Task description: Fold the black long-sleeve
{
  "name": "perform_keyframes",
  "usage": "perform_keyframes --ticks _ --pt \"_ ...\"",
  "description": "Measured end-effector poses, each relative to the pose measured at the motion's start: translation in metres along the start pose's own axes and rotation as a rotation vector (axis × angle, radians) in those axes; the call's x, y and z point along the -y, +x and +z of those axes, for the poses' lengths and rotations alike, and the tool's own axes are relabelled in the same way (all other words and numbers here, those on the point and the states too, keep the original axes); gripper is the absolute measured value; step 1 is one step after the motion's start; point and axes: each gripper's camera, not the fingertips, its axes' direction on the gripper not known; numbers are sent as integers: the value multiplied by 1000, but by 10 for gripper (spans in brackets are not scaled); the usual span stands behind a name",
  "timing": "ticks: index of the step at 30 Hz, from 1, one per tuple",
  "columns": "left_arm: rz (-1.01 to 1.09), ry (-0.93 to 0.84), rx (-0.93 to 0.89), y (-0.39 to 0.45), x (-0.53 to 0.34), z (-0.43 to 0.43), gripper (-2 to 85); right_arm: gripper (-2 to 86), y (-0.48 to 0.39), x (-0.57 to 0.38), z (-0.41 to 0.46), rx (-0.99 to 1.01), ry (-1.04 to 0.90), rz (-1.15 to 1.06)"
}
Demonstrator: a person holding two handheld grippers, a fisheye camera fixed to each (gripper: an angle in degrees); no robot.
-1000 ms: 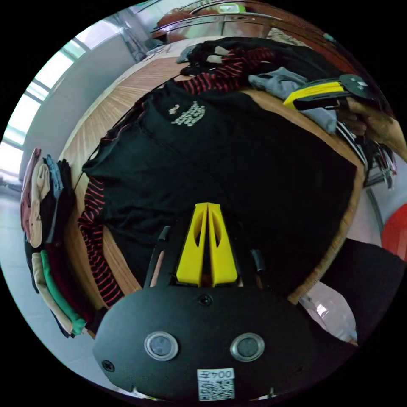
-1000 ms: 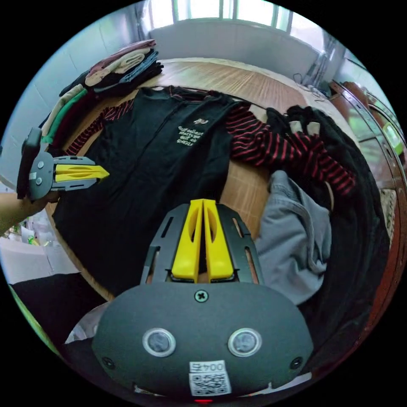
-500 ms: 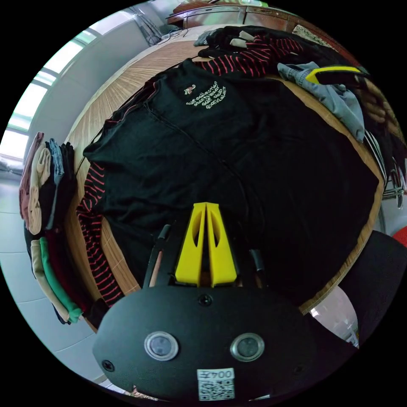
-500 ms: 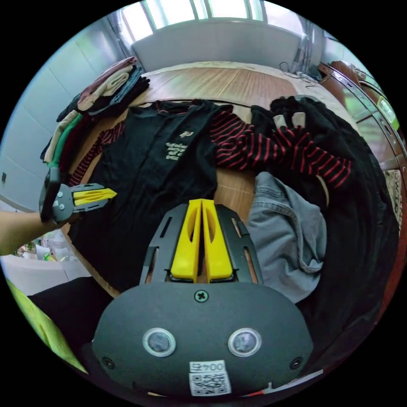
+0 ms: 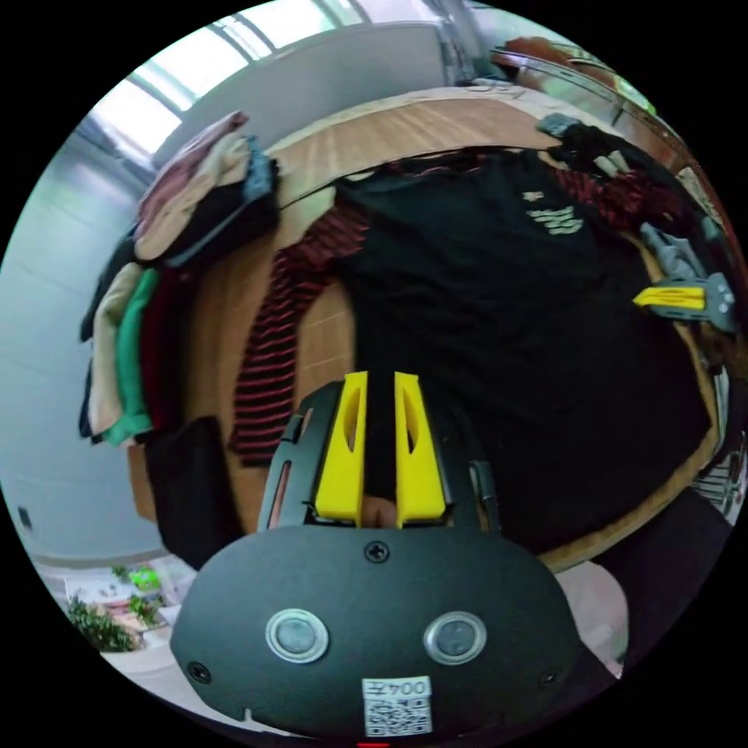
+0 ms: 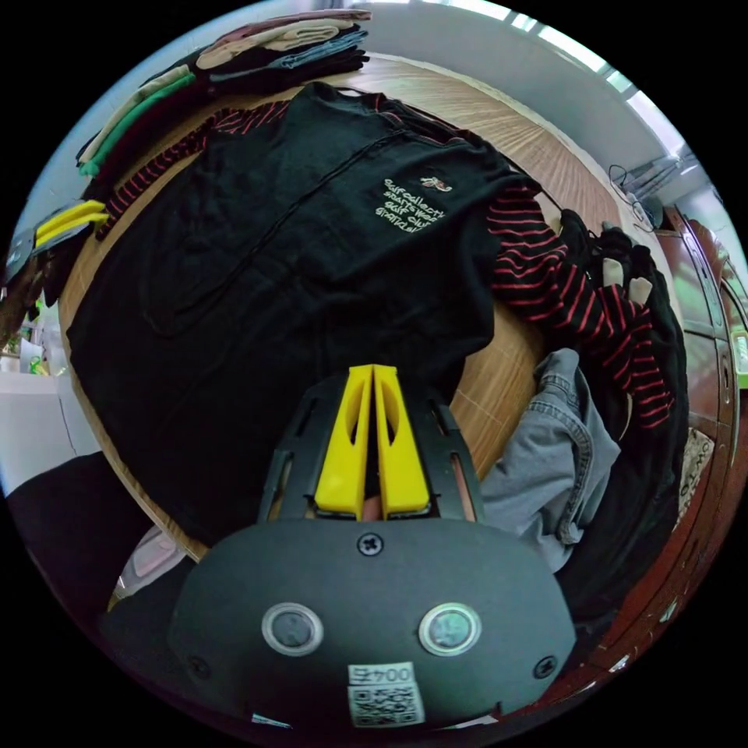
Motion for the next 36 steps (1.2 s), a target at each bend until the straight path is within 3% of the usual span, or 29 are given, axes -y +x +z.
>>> perform_keyframes --ticks 5,8,12,14,23,28,36 --pt "-86 -121 58 -40 -34 11 102 -4 0 2 1 25 2 30" --pt "-69 -139 -9 -40 -29 13 115 -5 -5 3 2 7 -3 20" --pt "-26 -178 -76 -28 -20 10 77 -5 -10 5 3 -7 -15 2" --pt "-35 -234 -24 -28 -14 4 39 -5 -10 6 4 -4 -21 -4" --pt "-66 -177 -49 -142 57 -159 7 -5 -8 6 10 16 -30 -24" --pt "18 -156 -41 -197 124 -269 7 -5 -1 2 14 48 -28 -12" --pt "353 -273 -47 -152 208 -358 6 -5 8 -10 22 84 -6 -2"
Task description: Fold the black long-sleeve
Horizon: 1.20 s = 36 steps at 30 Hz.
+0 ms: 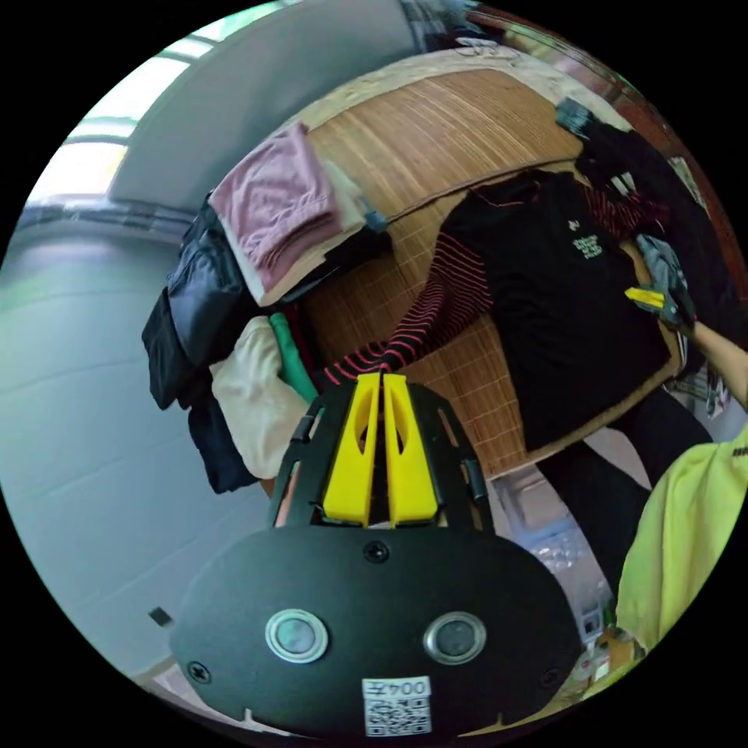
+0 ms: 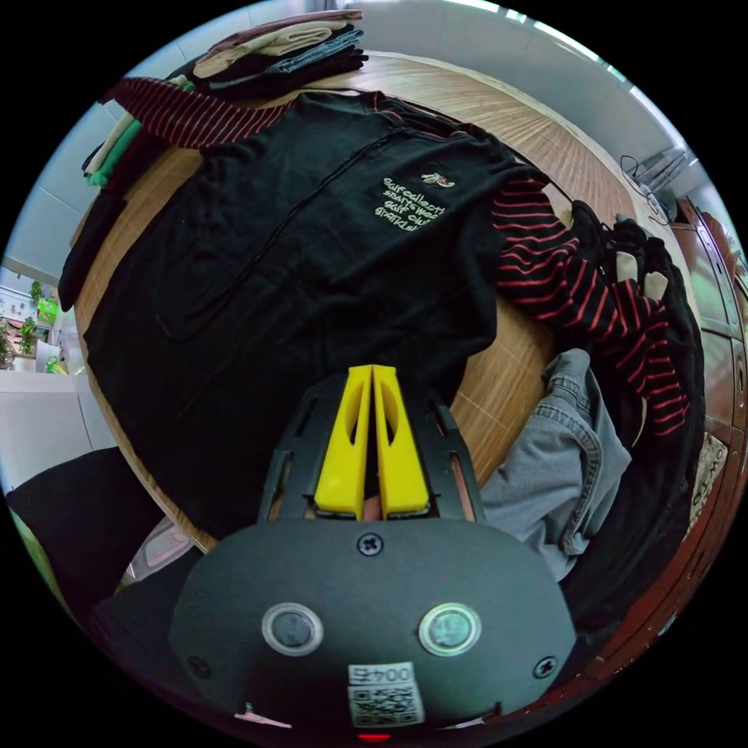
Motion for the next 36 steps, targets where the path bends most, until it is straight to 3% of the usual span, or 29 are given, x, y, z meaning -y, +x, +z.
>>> perform_keyframes --ticks 2,7,11,14,19,23,26,28,31,36 --pt "42 -17 -54 11 18 -23 7 -5 3 -4 3 7 7 -5" --pt "28 126 -456 34 74 -77 12 -5 11 -17 8 32 36 -9" --pt "32 206 -652 71 129 -67 25 -4 21 -30 13 70 63 14" --pt "77 220 -758 122 183 -27 54 -4 29 -40 16 104 83 46" --pt "-43 66 -1111 218 268 101 174 4 47 -57 21 199 121 133" --pt "-154 155 -1201 246 269 139 173 36 71 -72 19 333 160 267" --pt "-199 411 -1039 236 221 129 139 46 85 -81 7 358 217 358" --pt "-173 560 -640 228 166 126 114 51 90 -81 0 372 246 385" --pt "-152 530 -194 218 110 165 96 55 88 -67 -13 364 286 345" --pt "-186 422 107 179 64 242 95 72 72 -17 -23 298 308 188"
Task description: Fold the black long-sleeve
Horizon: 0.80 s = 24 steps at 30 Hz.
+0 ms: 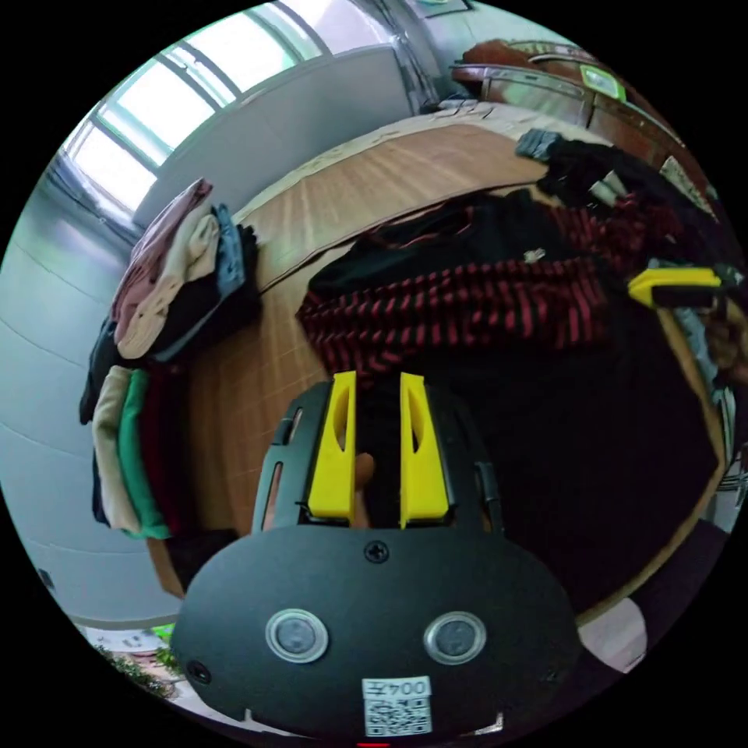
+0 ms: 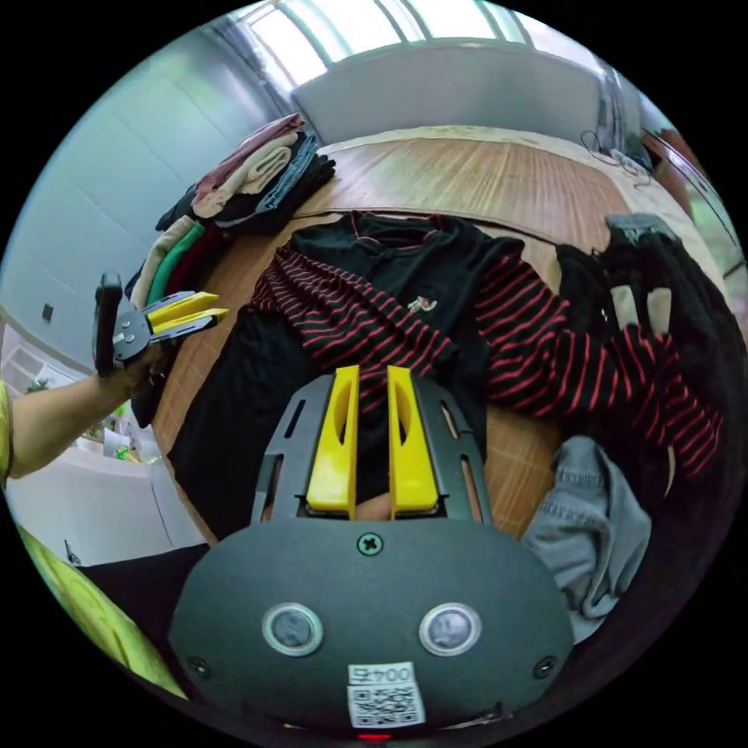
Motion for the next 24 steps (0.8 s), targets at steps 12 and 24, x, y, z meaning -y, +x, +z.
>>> perform_keyframes --ticks 12,24 --pt "231 12 92 -2 -18 81 81 95 43 14 16 -95 -47 206" --pt "243 115 197 -18 -47 93 5 4 -23 29 1 -293 -33 24"
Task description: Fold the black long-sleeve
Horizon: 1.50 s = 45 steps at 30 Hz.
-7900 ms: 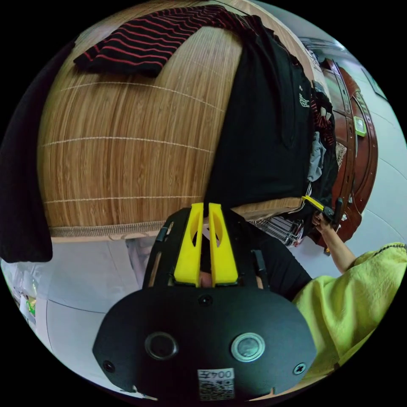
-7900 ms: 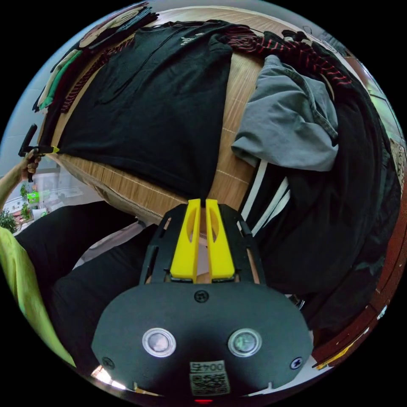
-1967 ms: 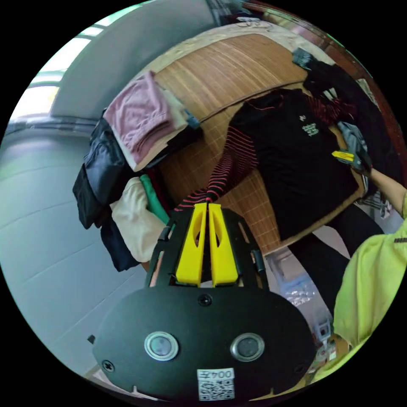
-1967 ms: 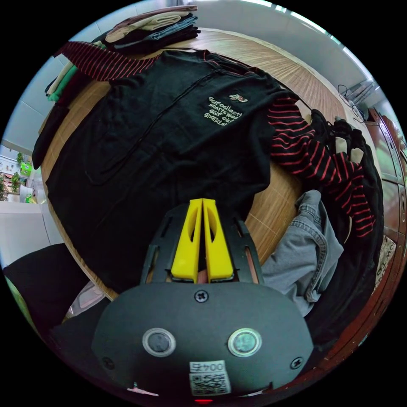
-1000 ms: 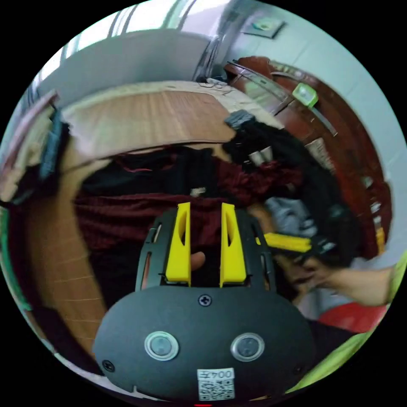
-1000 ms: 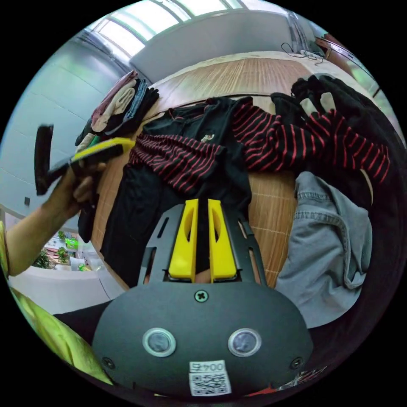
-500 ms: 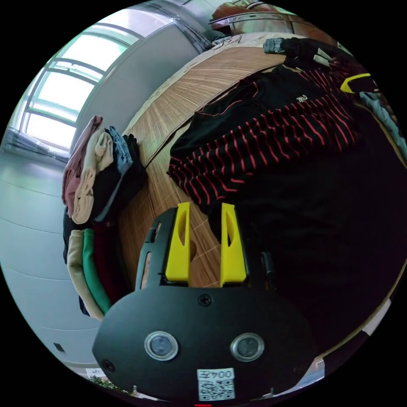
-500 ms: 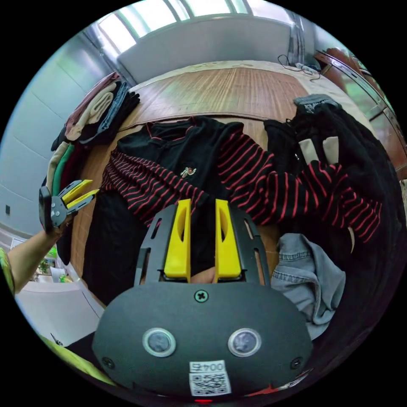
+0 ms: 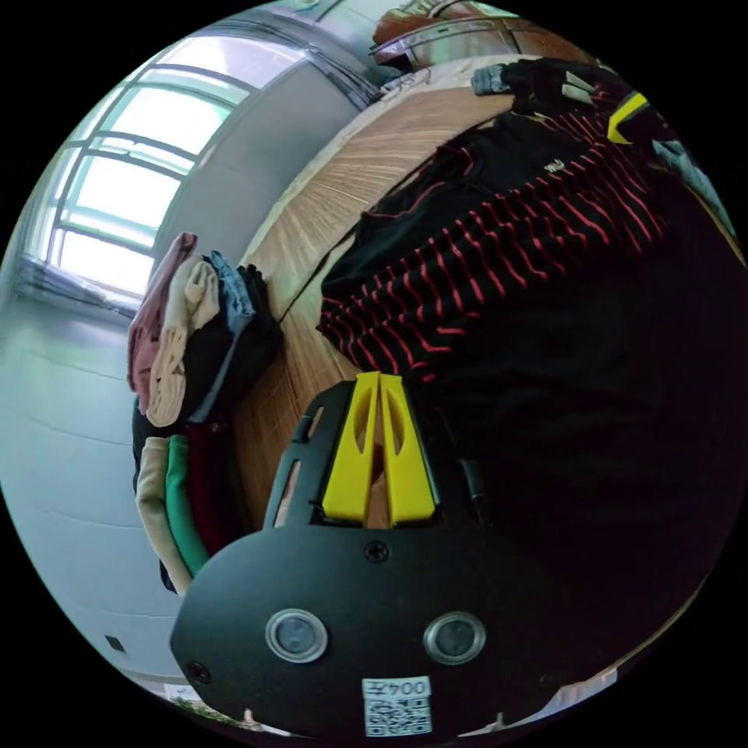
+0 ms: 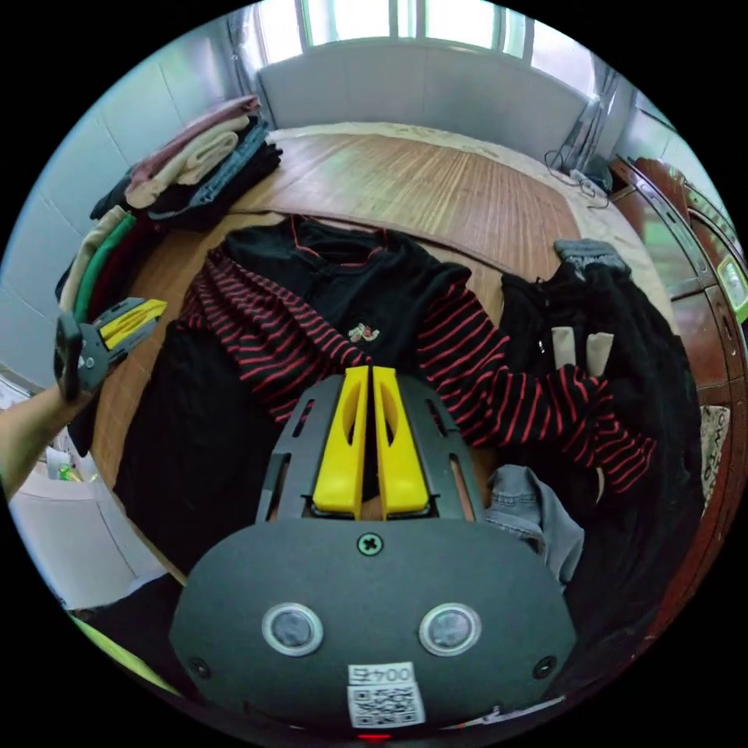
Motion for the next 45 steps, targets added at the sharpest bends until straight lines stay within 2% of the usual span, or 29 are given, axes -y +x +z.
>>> perform_keyframes --ticks 4,6,10,13,16,19,26,30,37,42,45 --pt "-72 34 45 -27 -30 1 3 7 5 20 -47 8 134 32" --pt "-92 23 45 -37 -42 6 3 16 24 38 -37 25 110 94" --pt "-96 11 60 -47 -56 12 6 72 64 67 40 48 -106 203" --pt "-83 69 45 -52 -52 -1 13 83 64 57 27 39 -23 236" --pt "25 114 9 -48 -44 -7 32 86 41 30 14 118 -1 183" --pt "134 120 -37 -47 -33 -6 60 92 17 2 16 116 -46 107" --pt "172 70 -192 -80 -12 -1 92 114 -1 -13 27 135 -102 34" --pt "202 45 -197 -94 -1 -2 75 116 -3 -4 29 116 -114 -3" --pt "119 -26 -294 -130 13 1 19 115 -20 4 26 71 -130 -105" --pt "162 -7 -243 -135 14 -13 5 102 -37 10 21 0 -97 -137" --pt "130 12 -217 -144 15 -23 3 85 -63 13 21 -97 -110 -246"
